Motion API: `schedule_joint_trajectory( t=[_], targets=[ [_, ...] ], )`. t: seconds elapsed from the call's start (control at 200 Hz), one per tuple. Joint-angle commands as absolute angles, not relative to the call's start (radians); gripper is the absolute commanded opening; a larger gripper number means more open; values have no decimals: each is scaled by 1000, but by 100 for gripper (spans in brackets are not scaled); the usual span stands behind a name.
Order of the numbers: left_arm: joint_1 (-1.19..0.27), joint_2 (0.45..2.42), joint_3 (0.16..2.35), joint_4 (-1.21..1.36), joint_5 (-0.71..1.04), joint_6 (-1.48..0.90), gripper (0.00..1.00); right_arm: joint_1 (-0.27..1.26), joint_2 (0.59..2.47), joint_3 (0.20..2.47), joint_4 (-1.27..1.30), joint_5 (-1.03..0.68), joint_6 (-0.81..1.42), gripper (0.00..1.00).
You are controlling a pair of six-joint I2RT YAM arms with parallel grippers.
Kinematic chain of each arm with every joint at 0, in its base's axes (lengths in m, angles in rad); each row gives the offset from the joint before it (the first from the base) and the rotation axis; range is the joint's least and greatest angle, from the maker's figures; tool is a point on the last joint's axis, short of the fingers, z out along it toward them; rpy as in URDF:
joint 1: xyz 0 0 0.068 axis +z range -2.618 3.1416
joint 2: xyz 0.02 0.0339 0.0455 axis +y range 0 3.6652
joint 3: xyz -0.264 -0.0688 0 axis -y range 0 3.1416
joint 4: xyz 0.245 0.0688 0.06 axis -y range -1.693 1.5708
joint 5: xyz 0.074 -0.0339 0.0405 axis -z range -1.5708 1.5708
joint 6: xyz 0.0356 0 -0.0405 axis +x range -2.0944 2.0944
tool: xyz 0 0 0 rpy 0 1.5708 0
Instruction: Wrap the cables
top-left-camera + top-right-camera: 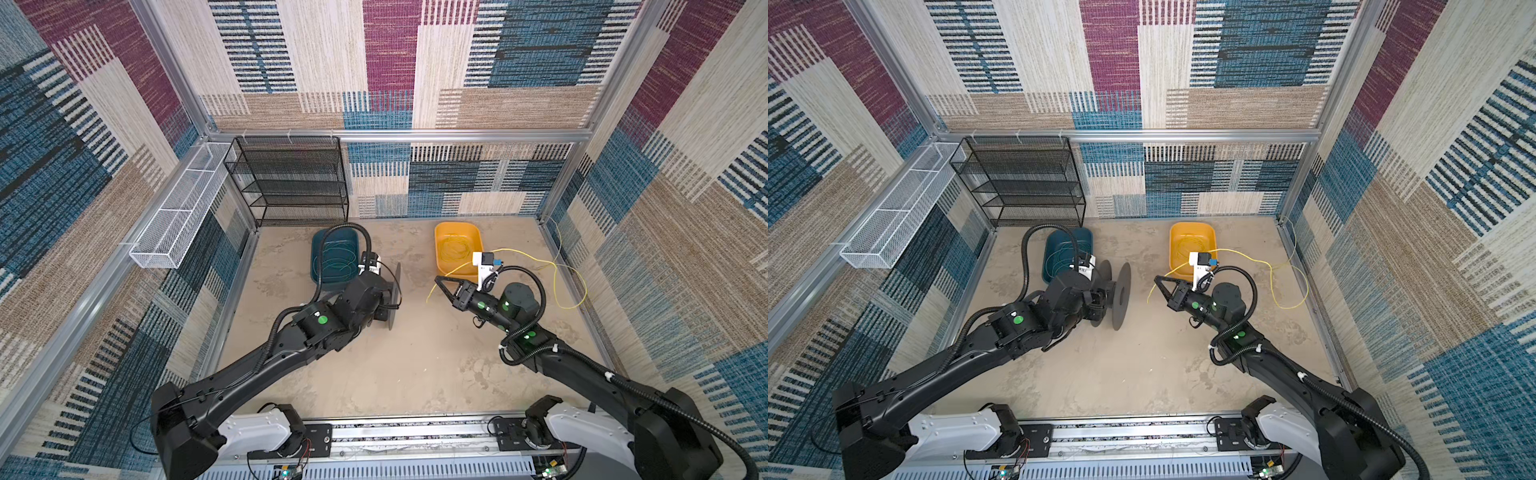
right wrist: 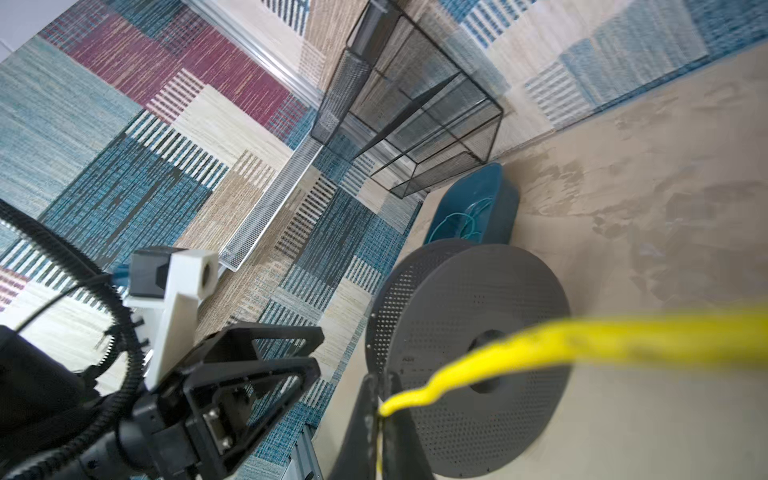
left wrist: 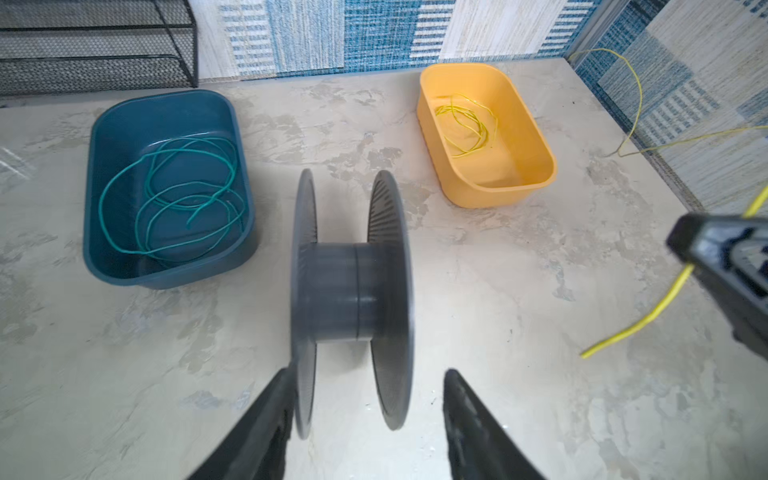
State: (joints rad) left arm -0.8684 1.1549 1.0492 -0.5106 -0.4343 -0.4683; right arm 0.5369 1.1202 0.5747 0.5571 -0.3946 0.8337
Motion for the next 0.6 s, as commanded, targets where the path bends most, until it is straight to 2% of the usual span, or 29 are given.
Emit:
schedule_joint_trajectory(
  t=[0.0,0.28,0.591],
  targets=[
    [-854,1106,941,-445,-415,-445,63,591,1203,655,626,-360,784,0],
    [-829,1066,739,-249,-398,-414,59,661,1512,899,662,-378,743,0],
    [-721,1018,591,-26,-129,-366,47,702,1641,999,612,-372,695,0]
  ],
)
